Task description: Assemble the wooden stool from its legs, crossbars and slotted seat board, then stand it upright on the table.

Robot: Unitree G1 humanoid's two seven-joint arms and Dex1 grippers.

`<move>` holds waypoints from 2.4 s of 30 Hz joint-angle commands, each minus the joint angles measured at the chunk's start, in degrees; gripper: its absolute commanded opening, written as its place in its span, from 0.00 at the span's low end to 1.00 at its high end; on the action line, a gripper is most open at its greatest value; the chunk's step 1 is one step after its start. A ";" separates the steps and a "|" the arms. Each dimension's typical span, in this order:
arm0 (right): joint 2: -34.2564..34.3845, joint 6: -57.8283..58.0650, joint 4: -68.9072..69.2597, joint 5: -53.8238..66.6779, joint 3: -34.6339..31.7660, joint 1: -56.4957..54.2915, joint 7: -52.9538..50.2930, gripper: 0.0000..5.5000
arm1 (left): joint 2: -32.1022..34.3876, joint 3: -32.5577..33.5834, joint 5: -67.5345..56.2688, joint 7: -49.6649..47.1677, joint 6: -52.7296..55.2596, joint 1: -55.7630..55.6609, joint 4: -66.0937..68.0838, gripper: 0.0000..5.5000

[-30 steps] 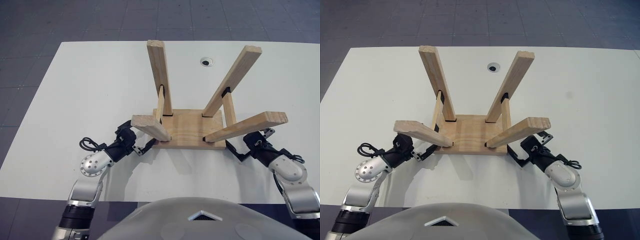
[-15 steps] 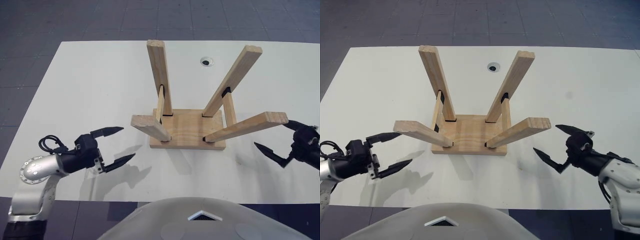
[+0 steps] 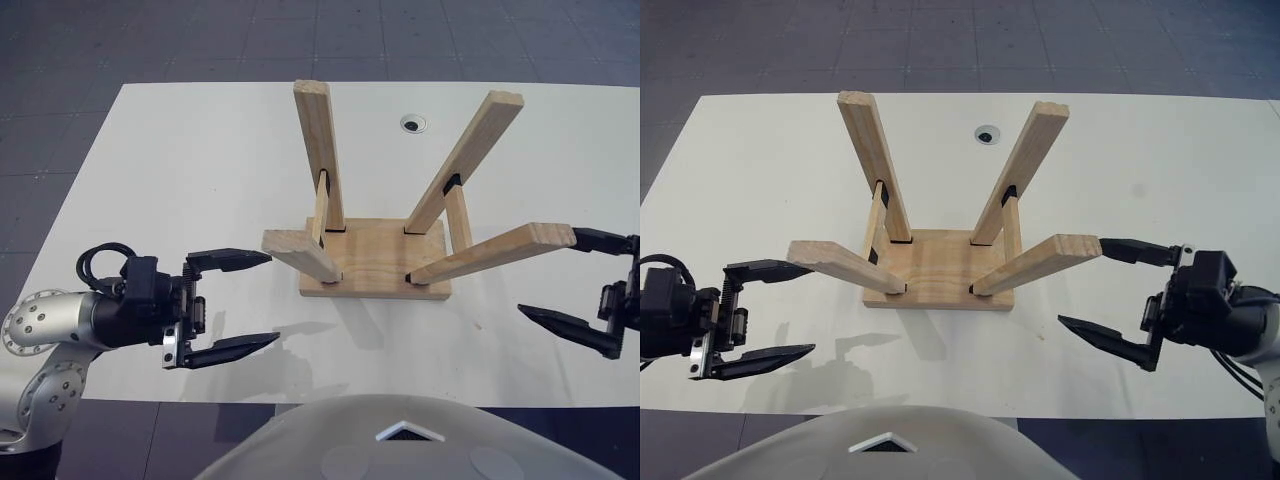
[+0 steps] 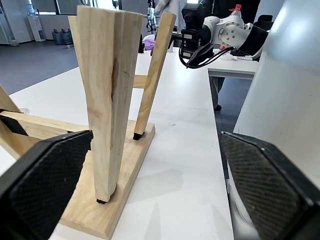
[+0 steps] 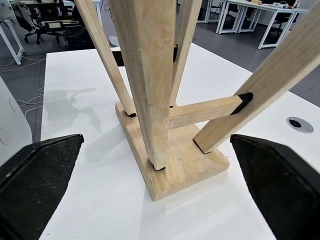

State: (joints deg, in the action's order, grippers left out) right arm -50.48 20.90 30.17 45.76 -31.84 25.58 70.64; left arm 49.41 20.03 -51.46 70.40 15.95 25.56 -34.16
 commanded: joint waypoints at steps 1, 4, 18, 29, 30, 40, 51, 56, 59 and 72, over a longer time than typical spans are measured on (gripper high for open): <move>-1.97 1.75 1.33 0.13 2.40 -3.70 -0.99 1.00 | -2.10 -2.39 1.48 -3.85 0.65 -4.48 -0.37 0.86; -2.03 2.24 2.14 -0.25 4.80 -5.18 -1.08 1.00 | -3.77 -4.08 3.01 -7.72 0.71 -7.46 -0.95 0.86; -2.26 3.61 4.11 0.74 8.41 -9.01 -1.76 1.00 | -4.87 -7.28 3.29 -7.87 0.81 -9.22 -4.41 0.86; -1.65 6.72 4.30 3.10 11.33 -13.49 -4.24 0.70 | -5.45 -9.30 2.93 -7.81 1.53 -9.32 -3.81 0.57; -1.77 6.88 4.48 3.28 11.46 -13.22 -4.00 0.66 | -5.50 -9.28 2.92 -7.92 1.50 -9.39 -3.73 0.54; -2.16 7.41 5.05 2.76 13.15 -11.66 -2.18 0.32 | -5.81 -9.42 3.17 -8.31 1.43 -9.93 -3.44 0.26; -2.56 8.23 6.36 3.75 13.00 -10.85 -1.50 0.26 | -4.42 -9.01 2.40 -5.12 1.61 -7.83 -5.28 0.23; -1.31 3.22 9.56 -1.41 13.82 -8.16 -0.87 0.25 | -4.08 -8.31 4.24 -5.34 0.77 -6.89 -5.58 0.23; 0.16 0.71 11.83 -5.53 14.65 -8.34 -5.68 0.25 | -3.19 -9.16 10.49 -7.28 -0.50 -5.27 -5.85 0.23; -1.10 1.85 11.97 -13.88 17.66 -8.46 -14.74 0.25 | -4.95 -9.65 14.46 -12.31 -3.31 -4.89 -3.80 0.23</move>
State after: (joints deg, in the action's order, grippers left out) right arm -50.28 20.15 44.25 37.58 -14.51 15.77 60.14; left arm 44.37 11.12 -40.61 61.02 10.33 19.67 -40.66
